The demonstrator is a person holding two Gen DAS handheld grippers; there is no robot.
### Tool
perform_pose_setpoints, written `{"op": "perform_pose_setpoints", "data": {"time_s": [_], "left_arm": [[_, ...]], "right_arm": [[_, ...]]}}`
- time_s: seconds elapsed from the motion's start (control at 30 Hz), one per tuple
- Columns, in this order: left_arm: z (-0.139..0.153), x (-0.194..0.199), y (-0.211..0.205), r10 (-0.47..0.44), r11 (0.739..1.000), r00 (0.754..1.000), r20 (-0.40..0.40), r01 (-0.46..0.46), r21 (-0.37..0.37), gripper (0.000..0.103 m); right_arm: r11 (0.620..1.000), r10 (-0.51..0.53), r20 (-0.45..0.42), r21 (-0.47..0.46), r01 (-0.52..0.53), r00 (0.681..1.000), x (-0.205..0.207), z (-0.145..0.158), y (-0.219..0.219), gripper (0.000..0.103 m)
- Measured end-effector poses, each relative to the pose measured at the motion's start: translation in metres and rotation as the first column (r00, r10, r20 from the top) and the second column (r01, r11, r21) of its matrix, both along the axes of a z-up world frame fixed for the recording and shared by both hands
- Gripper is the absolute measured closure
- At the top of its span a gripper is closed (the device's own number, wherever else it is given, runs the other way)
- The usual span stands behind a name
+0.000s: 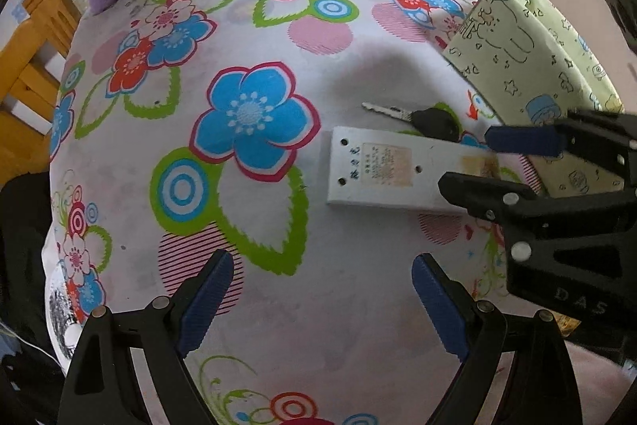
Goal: Organize rigid objects
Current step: 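Grasp the white labeled remote with the right tool and lift it, then grasp the black key fob with the left tool while the right tool holds the remote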
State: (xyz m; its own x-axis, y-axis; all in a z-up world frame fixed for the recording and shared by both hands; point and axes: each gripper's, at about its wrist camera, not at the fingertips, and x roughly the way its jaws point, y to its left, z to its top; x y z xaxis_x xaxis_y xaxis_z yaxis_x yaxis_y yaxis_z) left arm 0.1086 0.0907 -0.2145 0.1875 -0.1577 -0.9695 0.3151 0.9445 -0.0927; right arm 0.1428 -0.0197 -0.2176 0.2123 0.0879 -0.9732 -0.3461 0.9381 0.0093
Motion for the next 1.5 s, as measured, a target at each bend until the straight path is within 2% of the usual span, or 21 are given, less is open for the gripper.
{"op": "perform_pose_setpoints", "data": {"time_s": [0.1,0.3,0.53,0.7,0.83,1.0,1.13,1.37,1.5], "left_arm": [[-0.001,-0.002,0.004,-0.007,1.000,1.000,-0.001,0.007,-0.002,0.011],[-0.005,-0.005,0.011,0.012,1.000,1.000,-0.015,-0.011,0.018,0.011],[-0.011,-0.005,0.024,0.099,0.995,0.994,-0.044,-0.098,0.017,0.011],[-0.019,-0.005,0.026,0.131,0.991,0.990,-0.058,-0.129,0.034,0.011],[-0.022,-0.005,0.026,0.147,0.989,0.987,-0.058,-0.145,0.031,0.011],[-0.023,-0.004,0.020,0.125,0.992,0.991,-0.055,-0.123,0.032,0.011],[-0.019,-0.002,0.005,0.074,0.997,0.996,-0.048,-0.072,0.032,0.011],[-0.011,0.004,-0.017,-0.076,0.996,0.997,-0.007,0.076,0.049,0.011],[-0.004,0.011,-0.033,-0.163,0.985,0.986,0.025,0.161,0.059,0.011]], "right_arm": [[0.995,0.092,0.005,-0.024,-0.092,0.996,-0.001,-0.003,0.010,0.036],[0.977,0.211,-0.012,-0.036,-0.212,0.977,0.005,-0.013,0.027,0.036],[0.951,0.308,-0.050,-0.008,-0.308,0.950,0.021,-0.026,0.043,0.036],[0.923,0.380,-0.037,-0.052,-0.382,0.924,0.023,-0.033,0.055,0.047],[0.922,0.383,-0.021,-0.048,-0.383,0.924,0.023,-0.031,0.054,0.052],[0.943,0.329,-0.028,-0.038,-0.330,0.944,0.018,-0.030,0.045,0.055],[0.963,0.268,-0.014,-0.027,-0.268,0.963,0.008,-0.022,0.024,0.055],[0.998,0.058,-0.010,-0.001,-0.058,0.998,-0.012,-0.009,-0.008,0.056],[0.997,-0.071,-0.007,0.016,0.071,0.997,-0.020,-0.005,-0.020,0.056]]}}
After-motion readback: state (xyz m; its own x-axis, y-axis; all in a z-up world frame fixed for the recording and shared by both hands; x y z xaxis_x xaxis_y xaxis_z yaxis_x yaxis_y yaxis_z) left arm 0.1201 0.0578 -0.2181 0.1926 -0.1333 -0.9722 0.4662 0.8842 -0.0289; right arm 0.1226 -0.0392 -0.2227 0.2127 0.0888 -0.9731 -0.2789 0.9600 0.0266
